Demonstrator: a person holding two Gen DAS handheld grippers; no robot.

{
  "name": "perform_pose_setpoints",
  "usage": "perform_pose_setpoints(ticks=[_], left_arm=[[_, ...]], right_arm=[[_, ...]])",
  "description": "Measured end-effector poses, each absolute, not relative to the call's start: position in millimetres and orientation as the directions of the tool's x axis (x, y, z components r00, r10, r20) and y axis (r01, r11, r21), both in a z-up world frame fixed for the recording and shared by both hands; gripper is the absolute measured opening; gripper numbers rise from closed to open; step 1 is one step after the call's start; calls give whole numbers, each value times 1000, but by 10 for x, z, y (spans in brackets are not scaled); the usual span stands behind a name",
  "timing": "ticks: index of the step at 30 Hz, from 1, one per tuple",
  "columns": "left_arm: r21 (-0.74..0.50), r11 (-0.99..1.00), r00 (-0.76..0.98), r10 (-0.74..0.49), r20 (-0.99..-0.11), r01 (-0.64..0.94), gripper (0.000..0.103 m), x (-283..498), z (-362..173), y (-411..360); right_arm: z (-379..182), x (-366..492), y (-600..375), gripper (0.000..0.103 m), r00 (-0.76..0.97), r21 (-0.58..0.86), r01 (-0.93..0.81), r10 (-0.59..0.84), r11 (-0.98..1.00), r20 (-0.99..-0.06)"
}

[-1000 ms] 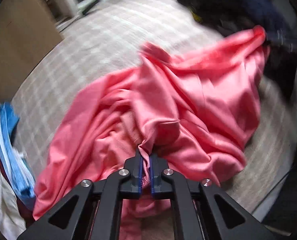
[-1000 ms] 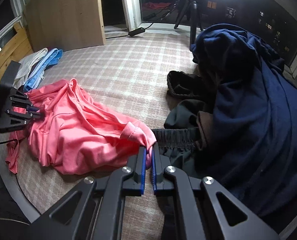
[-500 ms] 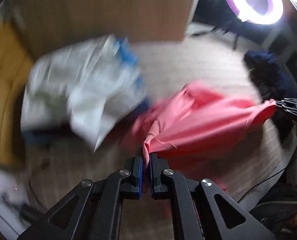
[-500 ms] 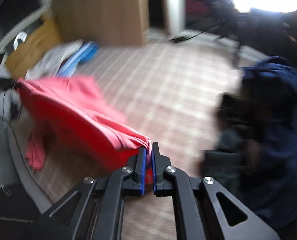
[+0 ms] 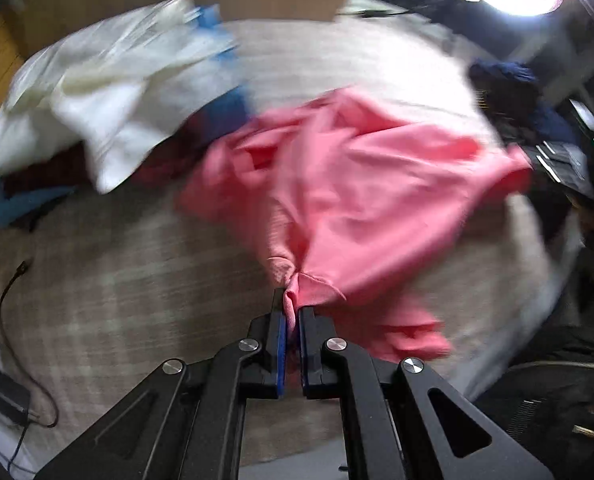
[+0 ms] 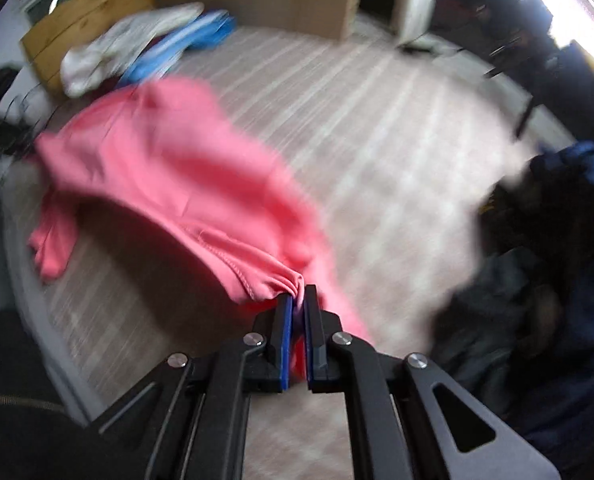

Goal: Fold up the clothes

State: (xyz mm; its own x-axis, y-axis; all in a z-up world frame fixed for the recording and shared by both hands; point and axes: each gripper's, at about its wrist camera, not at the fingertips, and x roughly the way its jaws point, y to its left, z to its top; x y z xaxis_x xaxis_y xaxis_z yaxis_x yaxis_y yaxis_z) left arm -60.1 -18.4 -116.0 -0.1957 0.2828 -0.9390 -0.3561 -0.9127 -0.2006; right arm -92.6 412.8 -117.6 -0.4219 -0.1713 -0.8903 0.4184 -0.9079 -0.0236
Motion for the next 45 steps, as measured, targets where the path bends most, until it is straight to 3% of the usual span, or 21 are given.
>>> perform_pose_setpoints(ticks=[8, 16, 21, 23, 26, 29, 31, 32, 35, 42, 44, 45], left_arm=[[-230, -787, -179, 394, -902, -572, 4, -233, -778, 696], [-274, -871, -339, 423, -841, -408, 4, -227, -222, 23], [-139, -916, -351, 279, -894, -376, 9, -750, -238, -29], [-14, -933, -354, 150, -923, -359, 17, -1200, -558, 125], [171, -943, -324, -74, -943, -284, 16, -1845, -1066, 166], [125, -958, -345, -30, -938, -256, 19, -1924, -1037, 127], [94, -941, -367, 33, -930, -324, 26, -1771, -930, 225], [103, -918, -374, 52, -926, -382, 36, -1690, -916, 347], [132, -833, -373, 95, -923, -538, 46, -1541, -969, 775], [50, -750, -180, 92, -979, -660, 47, -1633, -1605, 1288], [88, -724, -181, 52, -982, -684, 43, -1598, -1734, 1357], [86, -731, -177, 49, -983, -677, 34, -1617, -1768, 1351]], right_arm=[[-496, -1485, 4394, 5, -587, -78, 314, -129, -946, -799], [-127, -769, 4511, 5, -621, 39, 320, -241, -947, -746], [-250, -537, 4542, 5, -554, 226, 326, -379, -918, -742], [-600, -881, 4448, 5, -530, 176, 286, -308, -942, -790], [-1210, -1445, 4347, 6, -450, 29, 227, -132, -973, -883], [-1392, -1510, 4355, 14, -419, -14, 238, -89, -971, -904], [-1332, -1394, 4429, 40, -447, 9, 250, -123, -968, -886], [-1306, -1332, 4472, 58, -459, 13, 250, -131, -968, -879], [-1370, -1248, 4542, 59, -441, 27, 251, -139, -968, -887], [-1630, -1202, 4532, 59, -344, 151, 245, -231, -958, -910], [-1622, -1201, 4537, 59, -349, 170, 245, -250, -955, -903], [-1618, -1200, 4540, 59, -351, 179, 245, -259, -953, -900]])
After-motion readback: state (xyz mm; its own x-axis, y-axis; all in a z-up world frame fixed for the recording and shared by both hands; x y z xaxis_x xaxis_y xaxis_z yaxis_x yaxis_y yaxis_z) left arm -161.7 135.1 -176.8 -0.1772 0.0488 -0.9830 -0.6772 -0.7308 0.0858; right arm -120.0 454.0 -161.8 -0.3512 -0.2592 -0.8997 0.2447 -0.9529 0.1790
